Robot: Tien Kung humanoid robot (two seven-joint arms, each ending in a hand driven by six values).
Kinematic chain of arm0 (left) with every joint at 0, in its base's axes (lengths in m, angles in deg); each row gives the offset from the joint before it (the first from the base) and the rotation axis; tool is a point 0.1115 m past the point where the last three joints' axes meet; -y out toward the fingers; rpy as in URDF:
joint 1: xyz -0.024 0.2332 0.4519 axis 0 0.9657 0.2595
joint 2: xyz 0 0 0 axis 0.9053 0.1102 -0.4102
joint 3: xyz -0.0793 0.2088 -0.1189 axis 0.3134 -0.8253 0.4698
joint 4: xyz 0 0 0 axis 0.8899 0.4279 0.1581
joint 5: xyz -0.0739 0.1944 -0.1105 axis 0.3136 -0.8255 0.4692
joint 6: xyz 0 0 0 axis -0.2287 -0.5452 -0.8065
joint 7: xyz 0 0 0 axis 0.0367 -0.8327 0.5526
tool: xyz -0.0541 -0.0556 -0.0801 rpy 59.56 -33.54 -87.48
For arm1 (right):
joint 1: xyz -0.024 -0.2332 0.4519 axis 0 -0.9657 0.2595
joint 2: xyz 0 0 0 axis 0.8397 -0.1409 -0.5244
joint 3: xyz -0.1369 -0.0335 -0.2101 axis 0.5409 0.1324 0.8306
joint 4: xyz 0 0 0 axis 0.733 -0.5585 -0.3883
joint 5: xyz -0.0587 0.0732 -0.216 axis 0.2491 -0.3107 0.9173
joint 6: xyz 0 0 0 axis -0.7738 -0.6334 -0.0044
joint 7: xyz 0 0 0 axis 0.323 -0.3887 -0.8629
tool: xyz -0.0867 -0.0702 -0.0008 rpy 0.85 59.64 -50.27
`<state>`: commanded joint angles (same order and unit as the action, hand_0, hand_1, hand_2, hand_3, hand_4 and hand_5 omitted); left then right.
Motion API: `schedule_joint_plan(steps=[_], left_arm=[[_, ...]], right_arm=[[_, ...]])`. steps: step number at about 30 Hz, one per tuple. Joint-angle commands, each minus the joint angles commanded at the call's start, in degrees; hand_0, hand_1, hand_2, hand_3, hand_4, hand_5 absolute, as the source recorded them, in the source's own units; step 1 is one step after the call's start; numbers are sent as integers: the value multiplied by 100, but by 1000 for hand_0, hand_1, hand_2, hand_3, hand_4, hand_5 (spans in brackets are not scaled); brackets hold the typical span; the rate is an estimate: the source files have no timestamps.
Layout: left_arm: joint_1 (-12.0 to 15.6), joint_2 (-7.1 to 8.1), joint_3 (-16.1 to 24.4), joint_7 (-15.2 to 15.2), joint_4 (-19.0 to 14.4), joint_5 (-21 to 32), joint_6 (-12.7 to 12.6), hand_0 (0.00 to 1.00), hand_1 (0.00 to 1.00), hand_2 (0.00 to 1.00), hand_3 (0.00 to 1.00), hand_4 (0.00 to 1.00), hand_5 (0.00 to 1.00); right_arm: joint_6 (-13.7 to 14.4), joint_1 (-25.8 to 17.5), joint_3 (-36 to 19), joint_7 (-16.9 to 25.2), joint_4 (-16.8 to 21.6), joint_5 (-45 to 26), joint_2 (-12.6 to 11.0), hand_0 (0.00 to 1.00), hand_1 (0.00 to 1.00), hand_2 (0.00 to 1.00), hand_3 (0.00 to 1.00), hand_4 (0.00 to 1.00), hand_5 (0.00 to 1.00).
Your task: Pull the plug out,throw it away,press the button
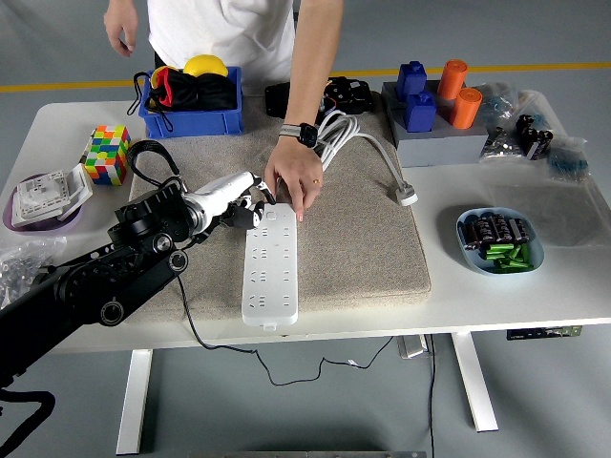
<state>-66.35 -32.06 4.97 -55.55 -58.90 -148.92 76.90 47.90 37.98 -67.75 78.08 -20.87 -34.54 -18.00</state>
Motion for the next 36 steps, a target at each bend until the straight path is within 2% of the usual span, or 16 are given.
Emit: schedule_joint_plan(steps=[5, 6, 7, 11, 12, 14, 17, 18, 23, 24, 27, 29, 30, 35, 36], left_arm=[[221, 166, 581, -42, -403, -139, -8, 31, 27, 41, 639, 186, 2], [276, 197, 708, -60, -483, -190, -4, 41, 32, 73, 636, 137, 2], [316, 217, 785, -81, -533, -222, -8, 41, 32, 73, 636, 137, 2], [622, 337, 1291, -227, -839, -425, 10, 41, 32, 73, 636, 137, 2], [719, 359, 1426, -255, -908, -455, 41, 245, 203, 260, 671, 617, 2], [842, 375, 1602, -290, -975, -479, 61, 245, 203, 260, 671, 617, 2], [1170, 328, 2014, -429, -1062, -612, -55, 245, 203, 260, 671, 617, 2], [1268, 285, 2138, -511, -1060, -659, -122, 636, 601, 523, 674, 681, 2], [1707, 128, 2844, -838, -1133, -829, -379, 636, 601, 523, 674, 681, 2], [1751, 119, 2927, -887, -1149, -840, -426, 810, 774, 698, 745, 697, 2], [1936, 106, 3285, -1212, -1177, -917, -699, 810, 774, 698, 745, 697, 2], [2005, 101, 3445, -1288, -1156, -955, -738, 810, 774, 698, 745, 697, 2], [2044, 99, 3526, -1325, -1153, -954, -753, 845, 834, 779, 834, 712, 2], [2247, 117, 3856, -1465, -1210, -904, -794, 845, 834, 779, 834, 712, 2], [2280, 137, 3895, -1466, -1220, -879, -775, 865, 878, 817, 846, 729, 28]], right_arm=[[-14, -11, -25, -6, 0, 9, 11, 745, 680, 643, 612, 659, 476], [-14, -14, -37, -6, 0, 16, 13, 745, 680, 643, 612, 660, 477], [-15, -14, -43, -8, 0, 20, 14, 745, 680, 643, 612, 660, 477], [-23, -20, -58, 1, 0, 23, 16, 745, 680, 643, 612, 660, 477], [-23, -20, -60, 6, 0, 23, 17, 745, 680, 643, 613, 660, 478], [-30, -21, -56, 6, 0, 23, 18, 745, 680, 643, 613, 660, 478], [-42, -38, -67, 8, 0, 21, 26, 745, 680, 643, 613, 660, 478], [-45, -46, -78, 3, 0, 27, 31, 745, 680, 642, 613, 660, 478], [-67, -39, -94, 18, 0, 24, 61, 745, 680, 642, 613, 660, 478], [-70, -37, -92, 23, 0, 22, 61, 745, 680, 642, 613, 660, 478], [-86, -30, -76, 45, 0, 13, 58, 745, 680, 642, 613, 660, 478], [-88, -29, -83, 34, 0, 28, 55, 745, 680, 642, 613, 660, 478], [-88, -29, -87, 27, 0, 36, 53, 745, 680, 642, 613, 660, 478], [-99, -33, -145, 31, 0, 88, 65, 745, 680, 642, 613, 660, 478], [-102, -34, -149, 32, 0, 91, 69, 745, 681, 642, 612, 660, 478]])
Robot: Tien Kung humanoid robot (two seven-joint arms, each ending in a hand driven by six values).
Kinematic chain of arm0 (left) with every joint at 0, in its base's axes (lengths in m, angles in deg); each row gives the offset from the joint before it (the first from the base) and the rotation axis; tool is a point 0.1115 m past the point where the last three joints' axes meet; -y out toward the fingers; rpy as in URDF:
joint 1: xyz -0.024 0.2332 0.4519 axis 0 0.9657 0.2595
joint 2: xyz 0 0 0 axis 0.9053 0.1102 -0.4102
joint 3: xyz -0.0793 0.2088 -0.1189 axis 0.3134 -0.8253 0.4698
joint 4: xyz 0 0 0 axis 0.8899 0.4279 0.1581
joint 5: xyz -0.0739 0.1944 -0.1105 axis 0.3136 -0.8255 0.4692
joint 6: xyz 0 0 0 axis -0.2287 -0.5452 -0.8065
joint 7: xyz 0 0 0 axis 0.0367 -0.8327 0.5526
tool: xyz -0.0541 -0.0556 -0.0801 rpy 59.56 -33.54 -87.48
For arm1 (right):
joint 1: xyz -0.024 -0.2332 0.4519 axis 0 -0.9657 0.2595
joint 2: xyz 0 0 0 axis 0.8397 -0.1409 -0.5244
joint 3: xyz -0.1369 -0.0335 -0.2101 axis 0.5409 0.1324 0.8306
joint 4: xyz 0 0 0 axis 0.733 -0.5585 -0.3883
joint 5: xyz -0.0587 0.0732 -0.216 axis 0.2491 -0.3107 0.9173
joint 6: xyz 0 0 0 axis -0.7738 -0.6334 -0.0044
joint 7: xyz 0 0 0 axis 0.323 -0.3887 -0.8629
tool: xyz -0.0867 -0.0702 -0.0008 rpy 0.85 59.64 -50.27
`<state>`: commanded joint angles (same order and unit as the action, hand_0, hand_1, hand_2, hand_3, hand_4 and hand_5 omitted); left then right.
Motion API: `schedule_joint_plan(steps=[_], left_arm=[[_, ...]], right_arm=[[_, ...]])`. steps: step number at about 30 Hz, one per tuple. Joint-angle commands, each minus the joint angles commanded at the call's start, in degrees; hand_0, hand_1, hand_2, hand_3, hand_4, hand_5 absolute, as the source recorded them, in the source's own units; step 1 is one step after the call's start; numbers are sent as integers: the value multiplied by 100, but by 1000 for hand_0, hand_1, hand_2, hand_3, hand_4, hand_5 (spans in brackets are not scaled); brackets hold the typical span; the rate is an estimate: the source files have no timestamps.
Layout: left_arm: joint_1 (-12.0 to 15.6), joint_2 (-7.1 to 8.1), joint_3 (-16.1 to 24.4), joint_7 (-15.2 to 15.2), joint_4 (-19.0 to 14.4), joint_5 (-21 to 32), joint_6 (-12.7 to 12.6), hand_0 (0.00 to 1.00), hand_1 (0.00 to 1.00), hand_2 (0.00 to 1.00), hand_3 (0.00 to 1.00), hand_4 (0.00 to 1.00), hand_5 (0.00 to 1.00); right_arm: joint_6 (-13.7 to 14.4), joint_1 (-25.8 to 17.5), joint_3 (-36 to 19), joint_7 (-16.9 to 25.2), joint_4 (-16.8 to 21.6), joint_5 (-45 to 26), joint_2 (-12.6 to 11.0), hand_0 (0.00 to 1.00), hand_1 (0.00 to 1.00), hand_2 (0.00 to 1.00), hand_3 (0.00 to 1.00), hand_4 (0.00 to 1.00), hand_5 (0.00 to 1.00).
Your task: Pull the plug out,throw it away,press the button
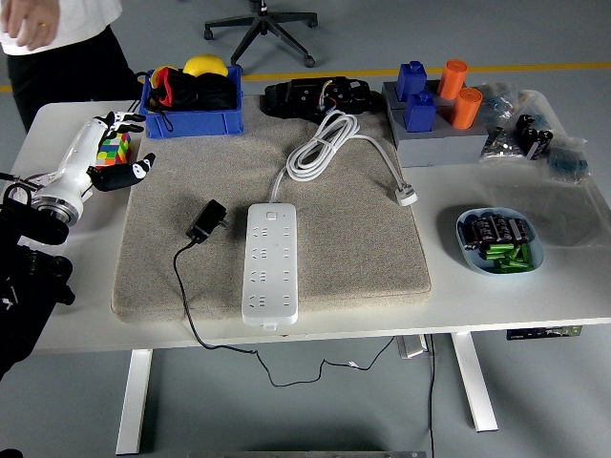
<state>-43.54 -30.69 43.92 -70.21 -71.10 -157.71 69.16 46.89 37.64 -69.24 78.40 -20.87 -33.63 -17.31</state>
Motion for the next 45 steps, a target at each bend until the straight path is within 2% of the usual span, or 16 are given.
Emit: schedule_joint_plan(steps=[8, 16, 22, 26, 29, 35, 45], left_arm=[[123, 23, 326, -19, -55, 21, -5, 867, 872, 814, 848, 729, 40], [59, 98, 373, -96, -58, 26, -41, 868, 869, 802, 848, 731, 51], [51, 79, 472, -99, -74, 10, -34, 867, 869, 801, 844, 742, 67], [-76, 71, 584, -102, -66, 15, -26, 866, 865, 798, 844, 742, 69], [-182, 129, 544, -93, -31, 23, -26, 866, 865, 798, 844, 742, 69], [15, 105, 520, -80, -82, 53, -6, 866, 863, 796, 843, 737, 77], [36, 113, 521, -74, -134, 61, -3, 864, 856, 792, 842, 735, 81]], right_arm=[[-2, 11, -7, 14, 0, 6, 7, 745, 680, 643, 612, 660, 477], [10, 21, -11, 12, 0, -2, -8, 745, 680, 644, 612, 660, 478], [20, 31, -4, -5, 0, 3, -28, 745, 680, 644, 612, 659, 478], [7, 198, 29, -27, 0, 30, -5, 745, 680, 644, 612, 659, 477], [5, 283, 81, -42, 0, 66, -20, 745, 680, 644, 612, 659, 477], [49, 142, 174, 2, 0, -15, -97, 745, 680, 645, 612, 660, 477], [11, 117, 89, -18, 0, 40, -67, 745, 680, 646, 613, 660, 476]])
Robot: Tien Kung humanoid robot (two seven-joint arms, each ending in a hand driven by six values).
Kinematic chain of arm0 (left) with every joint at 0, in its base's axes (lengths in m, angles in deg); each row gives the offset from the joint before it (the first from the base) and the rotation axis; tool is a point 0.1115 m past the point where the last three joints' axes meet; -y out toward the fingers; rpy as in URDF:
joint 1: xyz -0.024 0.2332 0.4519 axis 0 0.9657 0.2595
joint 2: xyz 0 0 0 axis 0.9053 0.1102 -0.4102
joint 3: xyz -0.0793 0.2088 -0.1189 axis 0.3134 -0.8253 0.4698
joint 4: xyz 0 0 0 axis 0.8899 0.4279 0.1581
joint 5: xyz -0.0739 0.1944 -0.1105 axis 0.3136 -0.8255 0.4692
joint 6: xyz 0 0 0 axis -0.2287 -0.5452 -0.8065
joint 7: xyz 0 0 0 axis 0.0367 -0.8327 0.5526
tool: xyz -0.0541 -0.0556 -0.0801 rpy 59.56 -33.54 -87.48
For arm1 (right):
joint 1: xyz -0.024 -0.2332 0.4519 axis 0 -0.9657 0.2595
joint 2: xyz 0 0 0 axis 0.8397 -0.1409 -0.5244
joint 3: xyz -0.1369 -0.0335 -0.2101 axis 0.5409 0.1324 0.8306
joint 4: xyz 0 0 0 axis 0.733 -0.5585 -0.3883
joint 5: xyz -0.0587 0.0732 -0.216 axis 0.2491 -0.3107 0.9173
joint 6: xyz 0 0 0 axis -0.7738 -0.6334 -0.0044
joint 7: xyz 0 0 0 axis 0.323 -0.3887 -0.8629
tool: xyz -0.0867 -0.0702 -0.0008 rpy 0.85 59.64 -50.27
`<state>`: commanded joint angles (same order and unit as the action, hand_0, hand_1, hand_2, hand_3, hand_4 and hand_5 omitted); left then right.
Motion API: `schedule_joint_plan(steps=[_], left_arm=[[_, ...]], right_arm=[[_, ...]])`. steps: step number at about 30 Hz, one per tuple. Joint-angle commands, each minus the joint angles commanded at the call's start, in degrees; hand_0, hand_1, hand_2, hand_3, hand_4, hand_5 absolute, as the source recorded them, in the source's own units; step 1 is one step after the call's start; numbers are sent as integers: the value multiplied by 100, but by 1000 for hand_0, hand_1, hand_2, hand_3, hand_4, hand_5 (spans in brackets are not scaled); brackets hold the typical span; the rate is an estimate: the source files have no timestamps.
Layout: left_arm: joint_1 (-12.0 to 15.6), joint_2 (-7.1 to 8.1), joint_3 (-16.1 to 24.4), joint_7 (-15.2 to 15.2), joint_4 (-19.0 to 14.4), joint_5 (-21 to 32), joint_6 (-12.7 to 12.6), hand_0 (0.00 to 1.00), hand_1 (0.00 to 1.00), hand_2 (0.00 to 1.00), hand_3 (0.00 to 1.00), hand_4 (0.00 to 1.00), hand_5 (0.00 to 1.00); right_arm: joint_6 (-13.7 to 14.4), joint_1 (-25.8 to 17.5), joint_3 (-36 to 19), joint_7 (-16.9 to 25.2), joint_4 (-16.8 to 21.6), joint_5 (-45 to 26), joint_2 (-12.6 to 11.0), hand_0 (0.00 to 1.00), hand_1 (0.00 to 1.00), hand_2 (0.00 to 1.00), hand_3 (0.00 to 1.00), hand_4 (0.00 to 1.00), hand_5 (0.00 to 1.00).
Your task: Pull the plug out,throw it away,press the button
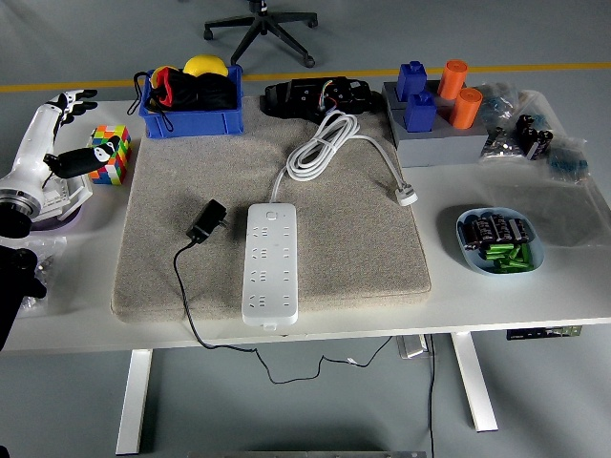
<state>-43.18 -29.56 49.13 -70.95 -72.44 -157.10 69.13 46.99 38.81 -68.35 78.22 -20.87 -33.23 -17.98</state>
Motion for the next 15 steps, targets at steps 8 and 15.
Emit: schedule_joint_plan(steps=[8, 15], left_arm=[[3, -49, -2, 8, -25, -14, 2, 863, 850, 789, 841, 737, 89], [-4, -49, 6, 10, -24, -11, -4, 860, 846, 785, 838, 729, 110]], right_arm=[[-12, -6, 36, -36, 0, -38, -36, 745, 680, 646, 613, 660, 478], [-15, -10, 51, -43, 0, -64, -46, 745, 681, 647, 613, 661, 478]])
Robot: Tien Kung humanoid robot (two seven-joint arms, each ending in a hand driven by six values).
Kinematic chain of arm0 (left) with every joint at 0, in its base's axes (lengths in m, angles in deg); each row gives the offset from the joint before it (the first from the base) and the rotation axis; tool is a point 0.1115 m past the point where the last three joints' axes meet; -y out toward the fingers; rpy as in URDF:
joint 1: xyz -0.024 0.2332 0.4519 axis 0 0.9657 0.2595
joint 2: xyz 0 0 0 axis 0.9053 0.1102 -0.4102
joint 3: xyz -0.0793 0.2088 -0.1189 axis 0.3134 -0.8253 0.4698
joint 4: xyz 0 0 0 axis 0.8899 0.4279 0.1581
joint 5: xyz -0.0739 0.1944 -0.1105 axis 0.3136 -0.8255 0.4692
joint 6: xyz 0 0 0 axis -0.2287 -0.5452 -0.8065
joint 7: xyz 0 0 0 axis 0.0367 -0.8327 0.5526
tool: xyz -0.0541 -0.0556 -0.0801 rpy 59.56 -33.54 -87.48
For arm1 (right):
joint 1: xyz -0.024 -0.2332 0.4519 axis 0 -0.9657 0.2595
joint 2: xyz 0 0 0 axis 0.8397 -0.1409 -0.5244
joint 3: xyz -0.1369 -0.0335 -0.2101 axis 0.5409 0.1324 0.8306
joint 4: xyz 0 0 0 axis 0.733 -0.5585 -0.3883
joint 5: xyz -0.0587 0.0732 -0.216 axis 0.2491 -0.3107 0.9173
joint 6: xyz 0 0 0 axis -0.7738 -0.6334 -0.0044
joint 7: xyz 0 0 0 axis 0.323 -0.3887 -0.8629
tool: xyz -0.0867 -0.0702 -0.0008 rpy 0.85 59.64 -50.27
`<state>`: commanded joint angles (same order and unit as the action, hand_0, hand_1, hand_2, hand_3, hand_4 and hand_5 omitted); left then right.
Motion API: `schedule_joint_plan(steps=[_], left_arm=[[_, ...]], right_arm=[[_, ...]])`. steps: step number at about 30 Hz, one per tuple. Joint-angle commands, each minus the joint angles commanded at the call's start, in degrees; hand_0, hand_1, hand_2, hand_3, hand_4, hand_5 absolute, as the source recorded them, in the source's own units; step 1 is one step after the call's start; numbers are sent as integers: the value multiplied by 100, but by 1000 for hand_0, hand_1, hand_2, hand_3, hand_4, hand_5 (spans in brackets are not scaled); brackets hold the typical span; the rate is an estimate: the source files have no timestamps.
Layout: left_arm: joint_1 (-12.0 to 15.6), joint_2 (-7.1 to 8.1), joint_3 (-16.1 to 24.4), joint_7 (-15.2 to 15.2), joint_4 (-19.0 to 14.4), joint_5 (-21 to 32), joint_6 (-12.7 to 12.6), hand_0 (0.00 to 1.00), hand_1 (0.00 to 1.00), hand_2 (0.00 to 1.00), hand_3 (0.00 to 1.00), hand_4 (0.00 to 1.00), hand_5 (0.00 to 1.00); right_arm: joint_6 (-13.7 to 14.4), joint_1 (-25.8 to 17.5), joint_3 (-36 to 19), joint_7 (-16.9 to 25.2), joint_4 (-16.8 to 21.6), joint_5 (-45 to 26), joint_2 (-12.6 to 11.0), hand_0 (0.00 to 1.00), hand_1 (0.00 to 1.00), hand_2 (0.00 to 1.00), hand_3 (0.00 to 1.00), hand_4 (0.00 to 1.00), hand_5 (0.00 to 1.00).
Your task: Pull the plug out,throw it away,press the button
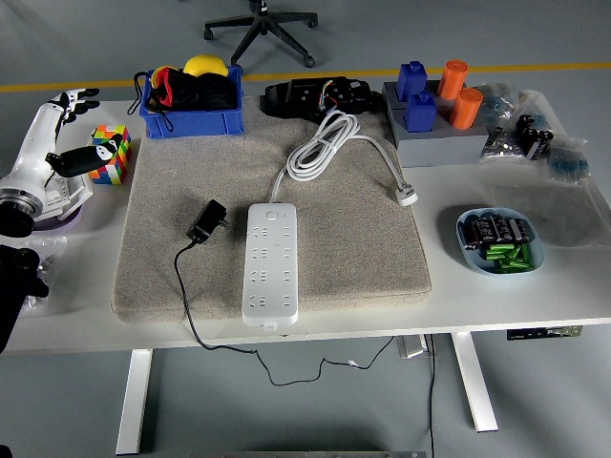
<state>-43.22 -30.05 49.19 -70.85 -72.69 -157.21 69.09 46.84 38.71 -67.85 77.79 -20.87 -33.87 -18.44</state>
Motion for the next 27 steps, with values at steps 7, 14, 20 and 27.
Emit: schedule_joint_plan(steps=[7, 14, 20, 27], left_arm=[[18, -7, -17, -7, 11, 1, -15, 857, 844, 784, 837, 726, 110], [10, -22, -38, 2, 28, -5, -12, 856, 843, 782, 836, 724, 114], [10, -28, -26, 6, 16, -4, -11, 854, 842, 781, 832, 723, 116], [26, -34, -35, 9, -1, 3, -6, 851, 840, 777, 831, 720, 115]], right_arm=[[-3, -3, 31, 3, 0, -8, 5, 746, 681, 648, 613, 661, 478], [17, -5, 38, 6, 0, -14, -17, 746, 681, 648, 612, 661, 478], [13, -22, 0, -8, 0, 5, -20, 746, 682, 649, 613, 661, 478], [7, -27, -3, 7, 0, -7, -10, 745, 682, 649, 613, 661, 478]])
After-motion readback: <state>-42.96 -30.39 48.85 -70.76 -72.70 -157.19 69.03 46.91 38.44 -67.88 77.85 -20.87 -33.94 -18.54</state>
